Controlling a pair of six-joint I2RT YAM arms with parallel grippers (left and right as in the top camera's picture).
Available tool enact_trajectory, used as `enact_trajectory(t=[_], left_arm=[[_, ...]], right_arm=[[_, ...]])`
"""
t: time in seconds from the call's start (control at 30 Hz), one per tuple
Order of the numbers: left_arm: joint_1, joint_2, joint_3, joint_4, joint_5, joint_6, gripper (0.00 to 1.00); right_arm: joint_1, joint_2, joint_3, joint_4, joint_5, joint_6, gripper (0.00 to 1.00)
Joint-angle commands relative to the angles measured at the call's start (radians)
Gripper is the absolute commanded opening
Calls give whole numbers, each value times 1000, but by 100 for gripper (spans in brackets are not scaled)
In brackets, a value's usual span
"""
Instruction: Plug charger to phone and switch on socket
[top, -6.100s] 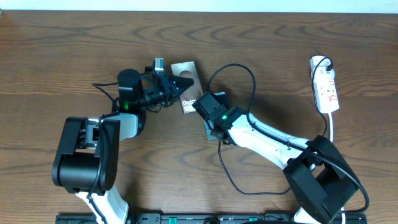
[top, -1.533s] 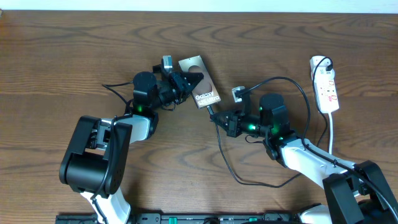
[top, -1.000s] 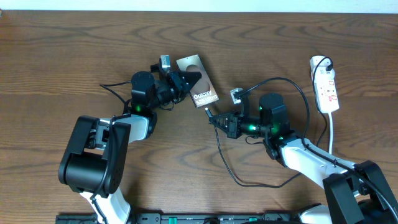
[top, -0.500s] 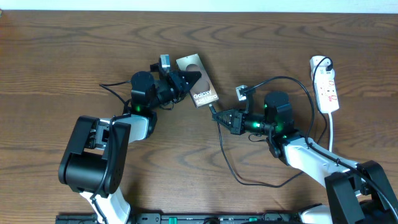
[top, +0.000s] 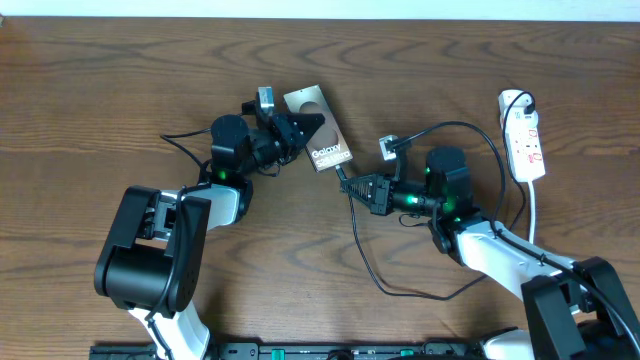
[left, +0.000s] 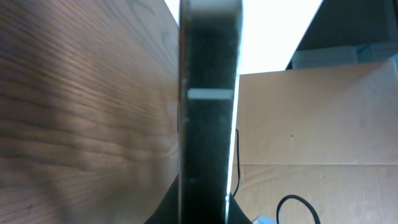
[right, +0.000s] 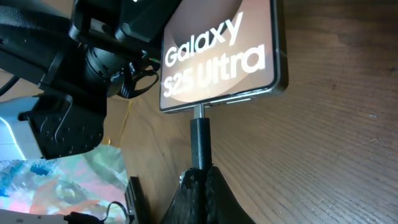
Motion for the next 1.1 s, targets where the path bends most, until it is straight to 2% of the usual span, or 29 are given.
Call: enact_trajectory(t=[0.0, 1.07], left_arm=[[-3, -14, 14, 20, -13, -6, 7], [-11, -14, 14, 38, -12, -18, 7]], right_arm=[[-2, 31, 18, 2, -20, 13, 1], [-28, 37, 18, 47, 11, 39, 1]])
